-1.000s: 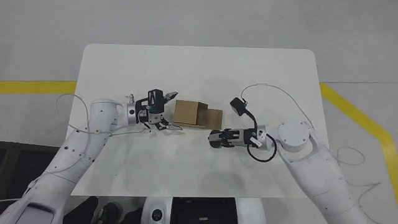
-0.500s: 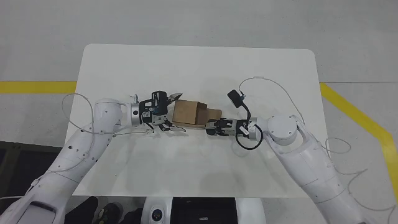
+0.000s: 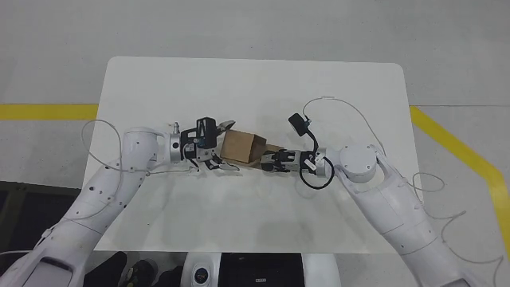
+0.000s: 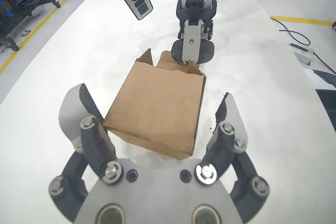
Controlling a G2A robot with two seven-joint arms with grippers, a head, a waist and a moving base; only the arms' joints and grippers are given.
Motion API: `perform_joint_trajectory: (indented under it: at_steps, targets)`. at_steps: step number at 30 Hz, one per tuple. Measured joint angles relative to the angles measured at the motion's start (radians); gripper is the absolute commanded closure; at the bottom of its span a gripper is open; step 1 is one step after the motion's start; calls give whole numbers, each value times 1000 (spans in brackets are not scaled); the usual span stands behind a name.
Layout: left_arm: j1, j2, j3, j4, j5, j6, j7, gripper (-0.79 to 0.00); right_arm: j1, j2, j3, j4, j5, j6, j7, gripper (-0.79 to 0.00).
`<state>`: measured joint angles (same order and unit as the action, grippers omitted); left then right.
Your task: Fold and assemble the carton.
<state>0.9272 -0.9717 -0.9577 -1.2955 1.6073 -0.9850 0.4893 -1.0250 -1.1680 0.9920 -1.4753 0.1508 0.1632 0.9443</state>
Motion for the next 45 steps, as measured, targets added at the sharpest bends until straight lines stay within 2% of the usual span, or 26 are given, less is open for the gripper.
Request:
perform_joint_trajectory:
  at_steps: [9,30,35,45]
  targets:
    - [3,-2,4,1,-9,12,-15,-785,8,-25,-58,48,44,-42,-93,0]
    - [14,-2,3,-15,-12,19,-47,-785,124,-86,-162,190,85,-136,-125,0]
    - [15,-1,-1,-14,-8,26,-50,-785,113,-78,-136,163,74,-142,-101,0]
    - [11,-5,-3,-7,-50,17,-83,-785,25,-29,-32,33,8,-66,12,0]
